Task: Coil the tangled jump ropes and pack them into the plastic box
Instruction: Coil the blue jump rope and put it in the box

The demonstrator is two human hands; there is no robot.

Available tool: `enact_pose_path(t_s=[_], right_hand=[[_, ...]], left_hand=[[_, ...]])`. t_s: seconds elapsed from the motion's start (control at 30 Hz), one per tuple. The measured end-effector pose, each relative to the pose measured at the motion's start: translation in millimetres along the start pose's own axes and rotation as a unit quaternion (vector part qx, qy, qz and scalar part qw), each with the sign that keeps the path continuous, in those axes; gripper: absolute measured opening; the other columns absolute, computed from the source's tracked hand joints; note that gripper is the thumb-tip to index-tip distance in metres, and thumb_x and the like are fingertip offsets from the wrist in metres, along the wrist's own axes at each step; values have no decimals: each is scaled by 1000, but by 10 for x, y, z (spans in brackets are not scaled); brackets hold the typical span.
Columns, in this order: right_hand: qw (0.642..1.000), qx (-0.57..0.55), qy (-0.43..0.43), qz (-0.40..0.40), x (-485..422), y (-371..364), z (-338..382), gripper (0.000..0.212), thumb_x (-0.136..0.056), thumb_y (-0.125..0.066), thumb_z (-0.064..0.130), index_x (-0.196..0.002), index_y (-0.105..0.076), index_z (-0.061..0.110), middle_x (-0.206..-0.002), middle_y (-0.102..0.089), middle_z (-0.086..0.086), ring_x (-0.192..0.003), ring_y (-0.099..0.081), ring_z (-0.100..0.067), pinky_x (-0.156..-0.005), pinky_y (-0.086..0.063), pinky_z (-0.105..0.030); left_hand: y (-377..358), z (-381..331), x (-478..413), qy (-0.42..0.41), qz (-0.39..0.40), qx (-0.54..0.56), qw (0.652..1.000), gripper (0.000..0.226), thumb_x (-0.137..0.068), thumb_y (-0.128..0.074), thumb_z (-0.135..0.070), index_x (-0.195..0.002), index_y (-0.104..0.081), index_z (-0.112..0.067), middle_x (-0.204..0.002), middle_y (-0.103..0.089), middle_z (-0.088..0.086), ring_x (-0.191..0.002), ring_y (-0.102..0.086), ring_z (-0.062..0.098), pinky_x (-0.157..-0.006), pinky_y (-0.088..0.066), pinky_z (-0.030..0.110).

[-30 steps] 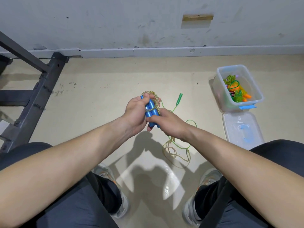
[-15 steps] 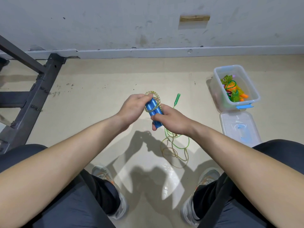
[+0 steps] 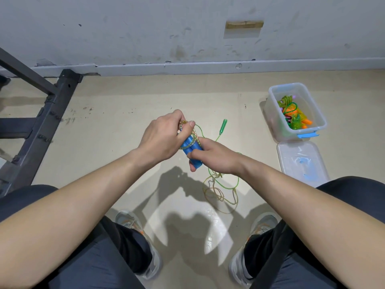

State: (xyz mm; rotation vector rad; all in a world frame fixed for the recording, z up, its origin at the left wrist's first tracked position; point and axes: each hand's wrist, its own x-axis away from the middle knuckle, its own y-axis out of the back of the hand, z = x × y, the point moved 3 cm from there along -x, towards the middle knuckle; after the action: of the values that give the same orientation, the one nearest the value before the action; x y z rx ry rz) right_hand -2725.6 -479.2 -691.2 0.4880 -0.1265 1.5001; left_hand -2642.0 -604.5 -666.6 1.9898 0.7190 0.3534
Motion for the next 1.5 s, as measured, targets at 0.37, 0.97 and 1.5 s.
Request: enact_pose_path(t_s=[0.37, 0.97, 1.5], right_hand=[[1000, 28, -14, -2, 20, -12, -26, 7, -94, -46, 17, -87, -45, 14, -72, -67, -3, -73, -55, -9, -80, -41, -35], [993, -70, -2, -98, 38, 514, 0, 34, -100, -59, 24, -68, -61, 12, -50, -31, 7, -48, -24, -10, -47, -20, -25], [953, -203, 58, -215, 58, 590, -91, 35, -101, -57, 23, -69, -62, 12, -49, -34, 9, -47, -26, -9, -48, -24, -24]], left_hand=[[-144, 67, 23, 39, 59, 139, 988, 51, -96, -55, -50, -70, -52, -7, -58, -44, -1, -54, -36, 18, -54, -34, 34], [-299, -23, 232, -61, 110, 58, 990, 37, -106, -39, -36, -77, -40, -13, -64, -51, 6, -63, -46, 29, -61, -38, 42], [-156, -162, 292, -47, 40, 258, 964, 36, -103, -35, -35, -68, -39, -24, -62, -40, -9, -57, -36, 11, -55, -33, 29]])
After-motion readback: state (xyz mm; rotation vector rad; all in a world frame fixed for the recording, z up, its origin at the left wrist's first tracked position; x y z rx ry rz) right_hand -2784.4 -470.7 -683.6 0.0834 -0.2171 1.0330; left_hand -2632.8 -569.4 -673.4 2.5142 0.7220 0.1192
